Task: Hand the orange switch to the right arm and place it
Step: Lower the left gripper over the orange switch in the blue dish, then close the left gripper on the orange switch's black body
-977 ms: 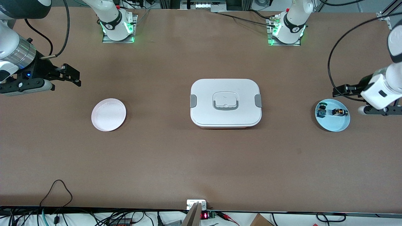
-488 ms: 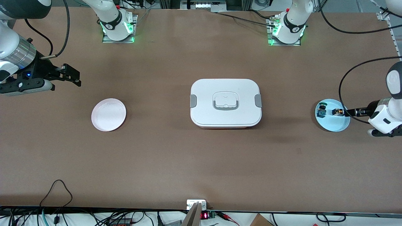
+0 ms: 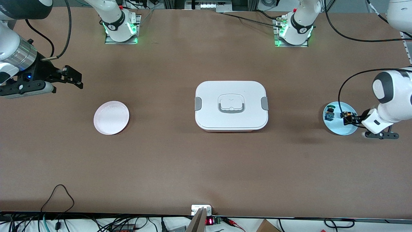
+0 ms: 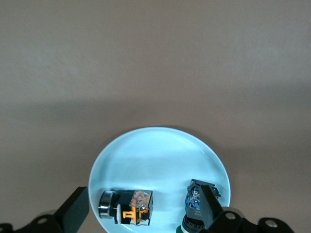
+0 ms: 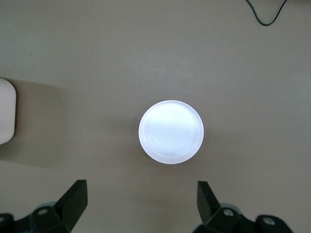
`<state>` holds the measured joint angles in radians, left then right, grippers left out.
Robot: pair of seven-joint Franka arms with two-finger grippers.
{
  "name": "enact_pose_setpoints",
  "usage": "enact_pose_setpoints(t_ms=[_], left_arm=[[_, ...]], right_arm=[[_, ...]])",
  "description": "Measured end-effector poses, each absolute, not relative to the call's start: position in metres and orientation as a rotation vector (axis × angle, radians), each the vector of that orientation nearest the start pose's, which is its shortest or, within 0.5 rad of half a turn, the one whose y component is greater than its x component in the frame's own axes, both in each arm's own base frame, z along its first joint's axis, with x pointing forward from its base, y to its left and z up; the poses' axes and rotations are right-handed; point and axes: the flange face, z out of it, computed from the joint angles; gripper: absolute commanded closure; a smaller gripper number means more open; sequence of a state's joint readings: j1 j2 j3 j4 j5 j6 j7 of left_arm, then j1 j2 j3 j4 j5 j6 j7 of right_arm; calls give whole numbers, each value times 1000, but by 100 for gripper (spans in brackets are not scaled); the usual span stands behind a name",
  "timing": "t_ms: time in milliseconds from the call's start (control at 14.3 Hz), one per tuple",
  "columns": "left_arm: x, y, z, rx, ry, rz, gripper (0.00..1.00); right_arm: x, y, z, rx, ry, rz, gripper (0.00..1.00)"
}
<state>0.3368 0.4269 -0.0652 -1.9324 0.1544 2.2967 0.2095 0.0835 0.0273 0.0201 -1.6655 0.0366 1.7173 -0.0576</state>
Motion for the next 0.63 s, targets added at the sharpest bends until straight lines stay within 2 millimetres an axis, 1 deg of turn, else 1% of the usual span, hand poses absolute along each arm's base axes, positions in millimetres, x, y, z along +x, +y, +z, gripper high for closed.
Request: enact_pose_setpoints(t_ms=[209,419,628], left_arm=[[583,176,252,-3076,48,152,0],[579,178,248,-3079,49,163,0],[570,187,241,-3082,33,161,0]], right_arm=[[569,63,577,-3095,-242,-37,0],[570,63,577,-3094,-242,-38,0],[570,63,577,-3094,-242,-38,0]])
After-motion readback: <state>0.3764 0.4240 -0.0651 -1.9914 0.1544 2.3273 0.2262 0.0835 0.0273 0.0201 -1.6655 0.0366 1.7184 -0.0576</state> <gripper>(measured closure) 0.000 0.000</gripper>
